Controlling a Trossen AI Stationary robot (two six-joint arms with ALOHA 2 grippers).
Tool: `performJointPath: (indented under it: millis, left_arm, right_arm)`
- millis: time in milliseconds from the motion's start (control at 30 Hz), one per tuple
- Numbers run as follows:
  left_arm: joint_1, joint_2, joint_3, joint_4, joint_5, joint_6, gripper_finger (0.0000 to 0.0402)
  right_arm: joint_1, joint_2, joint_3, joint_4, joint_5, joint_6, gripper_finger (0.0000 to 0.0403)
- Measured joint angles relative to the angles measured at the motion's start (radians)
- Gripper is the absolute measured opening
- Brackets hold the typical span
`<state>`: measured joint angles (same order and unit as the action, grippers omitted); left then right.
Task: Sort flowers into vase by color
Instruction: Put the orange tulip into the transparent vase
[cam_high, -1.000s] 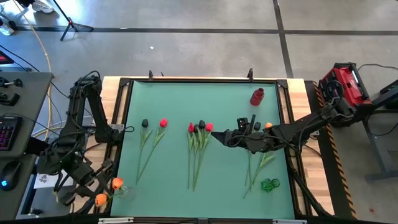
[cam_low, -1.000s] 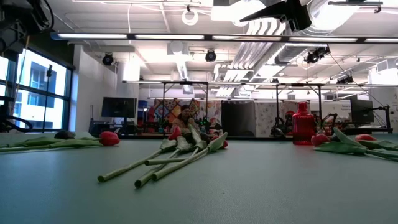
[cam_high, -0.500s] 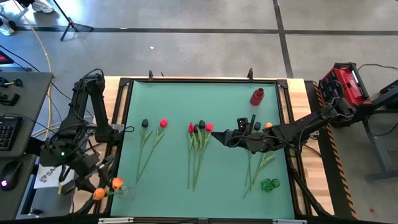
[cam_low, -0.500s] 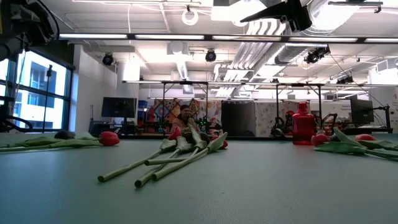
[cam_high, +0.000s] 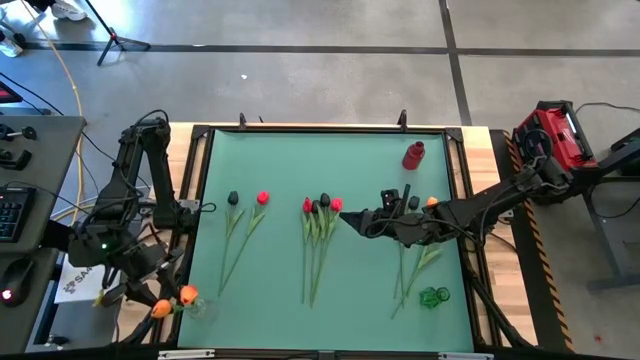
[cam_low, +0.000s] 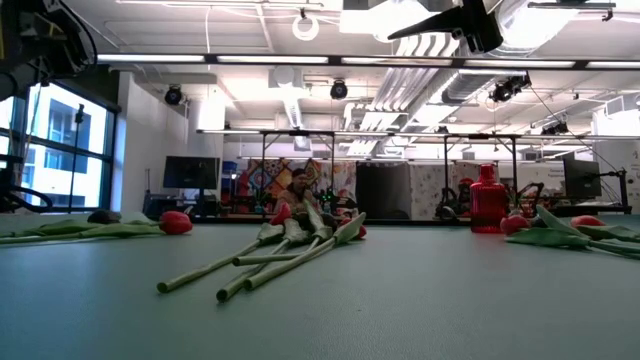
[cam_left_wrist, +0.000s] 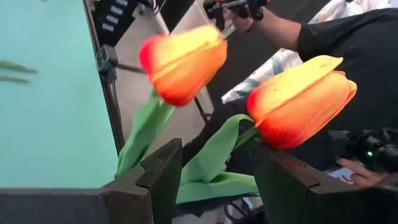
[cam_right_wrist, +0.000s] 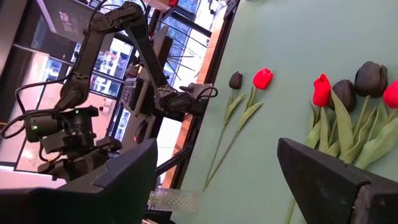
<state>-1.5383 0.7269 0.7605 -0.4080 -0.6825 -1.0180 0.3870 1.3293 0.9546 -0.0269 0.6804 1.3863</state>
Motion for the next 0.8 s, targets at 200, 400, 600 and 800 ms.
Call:
performJointPath:
  millis: [200, 400, 600, 800]
  left_arm:
    - [0.0, 0.0, 0.0, -0.06, 0.054, -0.093, 0.0176]
    - [0.0, 0.0, 0.0, -0.151, 0.076, -0.208, 0.0176]
    - [0.001, -0.006, 0.0, -0.22, 0.103, -0.305, 0.0176]
    - [0.001, -0.021, 0.0, -0.277, 0.146, -0.342, 0.0176]
  right_arm:
    - [0.0, 0.0, 0.0, 0.0, -0.016, -0.035, 0.0321]
    - [0.0, 0.0, 0.0, -0.012, -0.032, -0.044, 0.0321]
    - [0.0, 0.0, 0.0, -0.037, -0.046, -0.044, 0.0321]
    - [0.0, 0.0, 0.0, -0.049, -0.064, -0.044, 0.0321]
